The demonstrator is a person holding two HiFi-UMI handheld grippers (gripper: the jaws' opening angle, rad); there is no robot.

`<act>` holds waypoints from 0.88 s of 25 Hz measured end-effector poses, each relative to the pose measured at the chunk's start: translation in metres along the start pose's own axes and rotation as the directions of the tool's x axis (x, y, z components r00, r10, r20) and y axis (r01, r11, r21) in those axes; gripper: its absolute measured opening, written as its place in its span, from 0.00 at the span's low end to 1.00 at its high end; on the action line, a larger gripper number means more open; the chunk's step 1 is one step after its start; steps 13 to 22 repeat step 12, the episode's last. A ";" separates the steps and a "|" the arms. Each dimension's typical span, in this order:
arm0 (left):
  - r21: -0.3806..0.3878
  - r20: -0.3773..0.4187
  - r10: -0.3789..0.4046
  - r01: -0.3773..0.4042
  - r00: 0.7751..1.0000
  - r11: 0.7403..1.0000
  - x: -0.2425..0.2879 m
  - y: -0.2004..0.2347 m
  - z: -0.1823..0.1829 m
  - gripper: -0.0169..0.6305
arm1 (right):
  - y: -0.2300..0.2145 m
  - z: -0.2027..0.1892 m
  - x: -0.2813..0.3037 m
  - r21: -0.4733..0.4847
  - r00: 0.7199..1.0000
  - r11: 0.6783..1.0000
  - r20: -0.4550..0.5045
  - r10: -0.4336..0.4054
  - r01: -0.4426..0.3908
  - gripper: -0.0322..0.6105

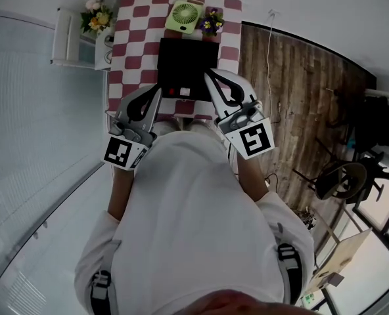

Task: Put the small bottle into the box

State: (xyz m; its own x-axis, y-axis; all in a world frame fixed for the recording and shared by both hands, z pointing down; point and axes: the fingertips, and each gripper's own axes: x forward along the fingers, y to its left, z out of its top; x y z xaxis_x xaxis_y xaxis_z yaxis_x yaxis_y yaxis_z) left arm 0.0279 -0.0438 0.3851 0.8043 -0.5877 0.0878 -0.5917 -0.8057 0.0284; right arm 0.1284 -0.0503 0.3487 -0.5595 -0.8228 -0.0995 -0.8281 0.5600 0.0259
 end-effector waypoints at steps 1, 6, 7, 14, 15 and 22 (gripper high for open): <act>-0.011 0.012 -0.006 0.006 1.000 1.000 -0.003 0.002 0.003 0.03 | 0.004 0.002 0.003 -0.006 1.000 1.000 -0.003 -0.003 0.003 0.05; -0.046 0.051 -0.029 0.032 0.998 0.998 -0.026 0.024 0.010 0.03 | 0.031 0.017 0.024 -0.020 1.000 0.999 -0.018 -0.026 0.026 0.05; -0.052 0.058 -0.032 0.035 0.998 0.998 -0.031 0.029 0.011 0.03 | 0.037 0.018 0.028 -0.022 0.999 0.999 -0.025 -0.029 0.028 0.05; -0.030 0.061 -0.066 0.068 0.996 0.997 -0.063 0.053 0.012 0.03 | 0.069 0.025 0.055 -0.027 0.998 0.999 -0.043 -0.041 0.040 0.05; -0.030 0.061 -0.066 0.068 0.996 0.997 -0.063 0.053 0.012 0.03 | 0.069 0.025 0.055 -0.027 0.998 0.999 -0.043 -0.041 0.040 0.05; -0.030 0.061 -0.066 0.068 0.996 0.997 -0.063 0.053 0.012 0.03 | 0.069 0.025 0.055 -0.027 0.998 0.999 -0.043 -0.041 0.040 0.05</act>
